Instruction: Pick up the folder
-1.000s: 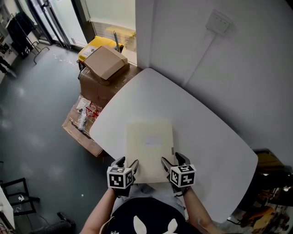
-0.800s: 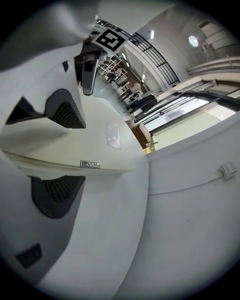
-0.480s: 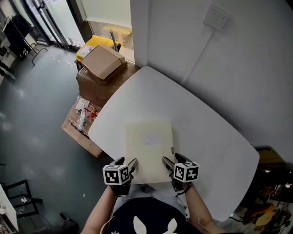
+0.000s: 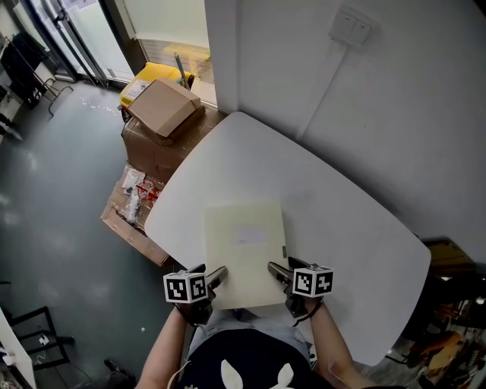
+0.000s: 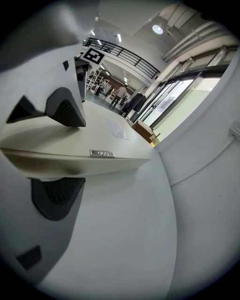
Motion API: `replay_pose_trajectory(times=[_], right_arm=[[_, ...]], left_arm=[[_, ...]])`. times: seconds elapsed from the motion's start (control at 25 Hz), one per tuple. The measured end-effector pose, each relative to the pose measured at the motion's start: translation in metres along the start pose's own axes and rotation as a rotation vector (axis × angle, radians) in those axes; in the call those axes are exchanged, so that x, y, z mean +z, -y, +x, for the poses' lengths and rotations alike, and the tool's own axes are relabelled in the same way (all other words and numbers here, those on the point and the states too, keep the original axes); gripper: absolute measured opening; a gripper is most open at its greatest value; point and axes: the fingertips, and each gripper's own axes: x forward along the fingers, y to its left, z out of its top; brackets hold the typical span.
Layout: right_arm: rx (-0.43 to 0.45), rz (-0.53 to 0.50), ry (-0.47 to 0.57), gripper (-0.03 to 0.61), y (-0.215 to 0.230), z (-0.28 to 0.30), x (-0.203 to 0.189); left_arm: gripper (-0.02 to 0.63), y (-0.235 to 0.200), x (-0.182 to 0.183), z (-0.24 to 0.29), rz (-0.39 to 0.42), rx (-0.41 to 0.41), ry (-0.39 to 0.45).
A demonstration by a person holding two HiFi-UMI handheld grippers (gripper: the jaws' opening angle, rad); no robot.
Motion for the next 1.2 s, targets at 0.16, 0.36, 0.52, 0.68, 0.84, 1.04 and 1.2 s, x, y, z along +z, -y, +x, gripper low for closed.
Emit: replay_pose_trajectory(times=[0.16,0.36,0.52,0.68,0.84,1.04,1.2], right_arm=[[0.022,0.027,-0.014,0.304,0.001,0.002,0.000],[0.068,0.075,-0.030,0.311,0.002,0.005,-0.003],[0.097,0.112,-0.034,0.311,0.003,0.006,-0.003],[0.093,0.113,-0.033,0.311,0.002,0.007,-0.004],[0.097,0.118,-0.020,0.311,0.002,0.006,-0.003],[0.099,0.118,-0.002,0.311,0.003,0.006,-0.003],[0.109,0.122,-0.017,0.311,0.003,0.006,-0.003]], left_arm=[[0.319,-0.002,-0.003,0.004,-0.048,-0.043,-0.027],[0.321,-0.001,-0.004,0.006,-0.071,-0.096,-0.038],[0.321,0.000,-0.004,0.009,-0.090,-0.131,-0.054],[0.321,0.000,-0.007,0.012,-0.125,-0.181,-0.071],[0.321,0.000,-0.008,0.013,-0.182,-0.246,-0.073],[0.320,0.001,-0.008,0.014,-0.177,-0.237,-0.065],[0.319,0.001,-0.008,0.014,-0.182,-0.233,-0.058]])
